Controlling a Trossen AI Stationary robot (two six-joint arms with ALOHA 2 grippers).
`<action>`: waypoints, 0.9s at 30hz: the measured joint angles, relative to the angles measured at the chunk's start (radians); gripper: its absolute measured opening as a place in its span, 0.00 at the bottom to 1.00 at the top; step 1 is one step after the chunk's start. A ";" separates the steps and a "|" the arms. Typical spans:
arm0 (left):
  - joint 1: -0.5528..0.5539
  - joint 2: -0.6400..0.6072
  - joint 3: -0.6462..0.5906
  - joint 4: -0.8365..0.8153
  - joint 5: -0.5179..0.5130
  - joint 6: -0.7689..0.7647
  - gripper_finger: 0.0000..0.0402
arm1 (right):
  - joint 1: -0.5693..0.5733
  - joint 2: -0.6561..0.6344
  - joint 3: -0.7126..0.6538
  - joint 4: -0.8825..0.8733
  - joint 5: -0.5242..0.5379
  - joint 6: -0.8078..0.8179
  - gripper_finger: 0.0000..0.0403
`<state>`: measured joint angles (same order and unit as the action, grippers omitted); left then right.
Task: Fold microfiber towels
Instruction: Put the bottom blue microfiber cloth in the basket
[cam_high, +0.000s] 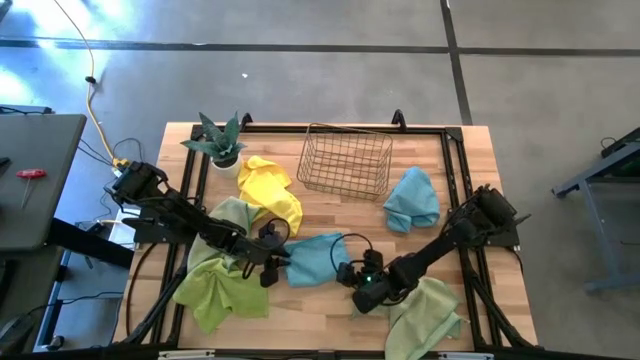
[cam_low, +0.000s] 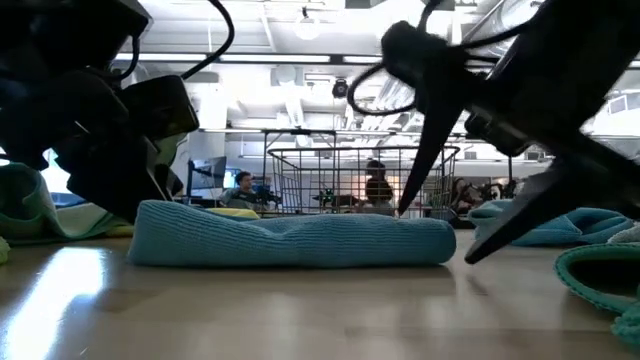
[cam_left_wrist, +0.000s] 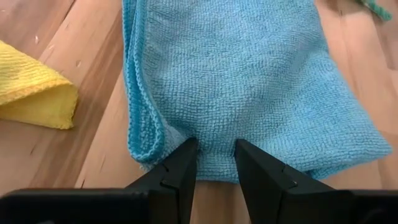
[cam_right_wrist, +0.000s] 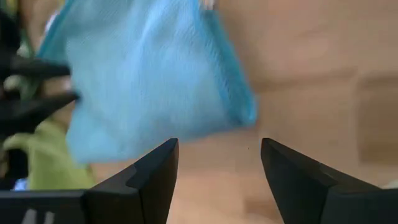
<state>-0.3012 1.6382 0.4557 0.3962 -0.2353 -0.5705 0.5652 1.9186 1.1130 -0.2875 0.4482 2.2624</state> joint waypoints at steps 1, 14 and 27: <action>0.000 0.001 -0.001 0.013 0.006 -0.002 0.26 | -0.008 0.000 0.000 -0.014 -0.002 0.000 0.56; 0.000 0.006 0.023 -0.006 0.018 -0.014 0.26 | -0.050 0.045 0.003 0.008 -0.003 -0.046 0.56; -0.001 0.083 0.028 0.055 0.028 -0.027 0.26 | -0.051 0.055 0.002 0.034 0.038 -0.068 0.37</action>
<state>-0.3019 1.7215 0.4837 0.4512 -0.2076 -0.5979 0.5140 1.9735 1.1152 -0.2533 0.4858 2.1940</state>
